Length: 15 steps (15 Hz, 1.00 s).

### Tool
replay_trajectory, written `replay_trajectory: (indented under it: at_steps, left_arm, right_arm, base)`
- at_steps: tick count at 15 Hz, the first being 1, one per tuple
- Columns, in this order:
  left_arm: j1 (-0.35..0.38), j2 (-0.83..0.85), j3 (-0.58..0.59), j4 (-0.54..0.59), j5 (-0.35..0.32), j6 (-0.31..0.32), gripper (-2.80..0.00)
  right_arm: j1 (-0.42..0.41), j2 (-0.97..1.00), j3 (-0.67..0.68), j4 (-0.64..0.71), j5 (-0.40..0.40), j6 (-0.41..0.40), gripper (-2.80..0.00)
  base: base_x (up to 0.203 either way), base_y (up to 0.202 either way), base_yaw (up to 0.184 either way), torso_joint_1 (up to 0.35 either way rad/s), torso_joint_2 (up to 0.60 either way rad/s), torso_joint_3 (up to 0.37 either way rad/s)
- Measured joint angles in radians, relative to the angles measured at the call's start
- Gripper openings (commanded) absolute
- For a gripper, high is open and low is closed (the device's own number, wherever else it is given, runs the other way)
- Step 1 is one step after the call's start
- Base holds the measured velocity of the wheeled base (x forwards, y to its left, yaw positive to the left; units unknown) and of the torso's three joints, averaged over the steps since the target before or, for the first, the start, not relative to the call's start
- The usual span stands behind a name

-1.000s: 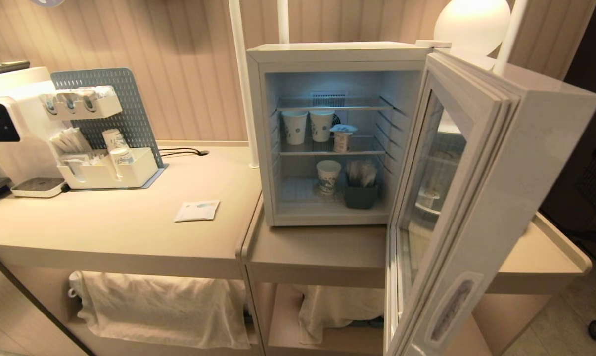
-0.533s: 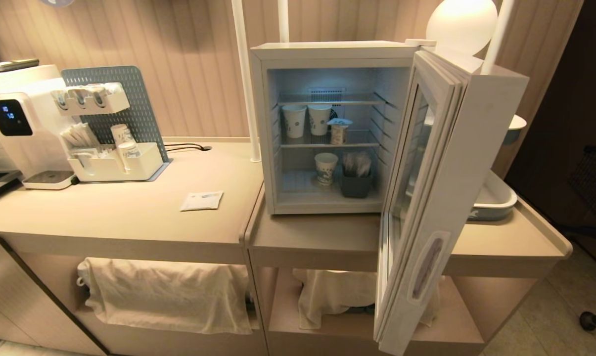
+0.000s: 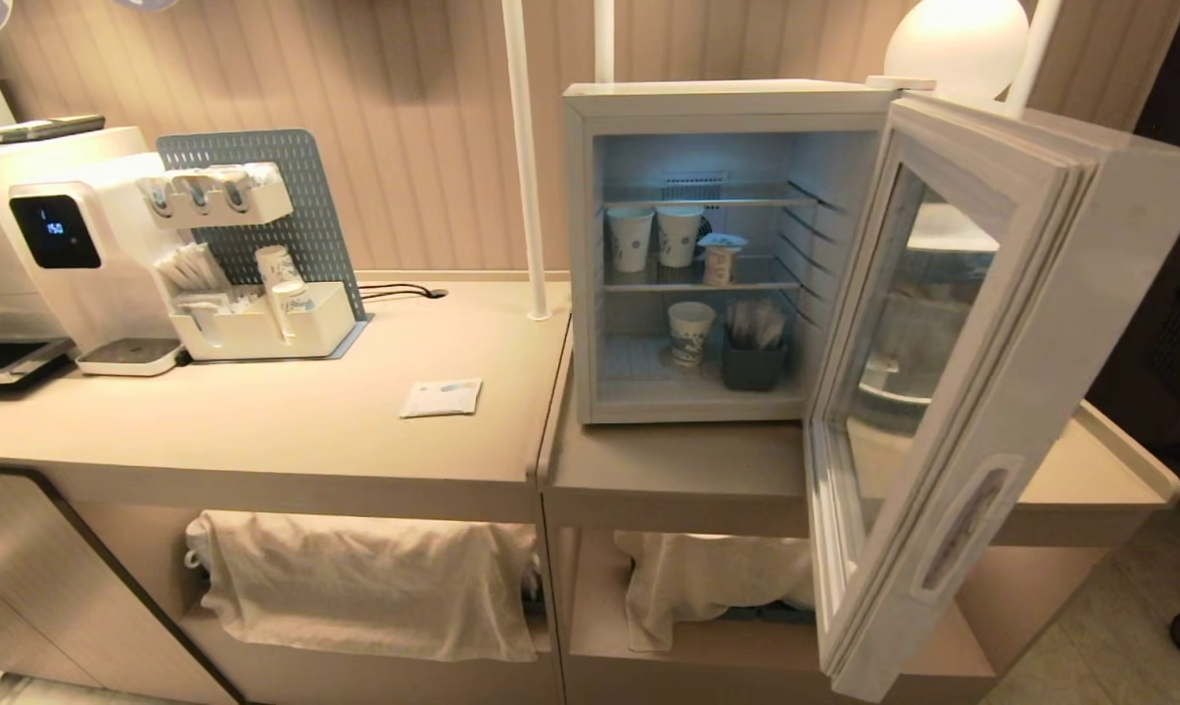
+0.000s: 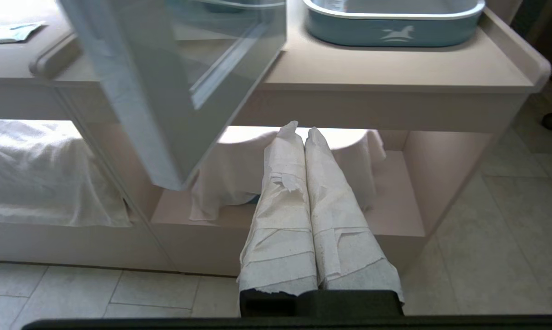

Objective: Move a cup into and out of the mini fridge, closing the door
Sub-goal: Take the yoghurt out of the freezer

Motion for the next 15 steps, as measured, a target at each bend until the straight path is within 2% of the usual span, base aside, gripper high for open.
replay_trajectory:
  at_steps: [15]
  left_arm:
    - [0.0, 0.0, 0.0, 0.0, 0.0, 0.0, -2.8]
  right_arm:
    - [0.0, 0.0, 0.0, 0.0, 0.0, 0.0, -2.8]
  base:
    - [0.0, 0.192, -0.001, 0.001, 0.0, 0.002]
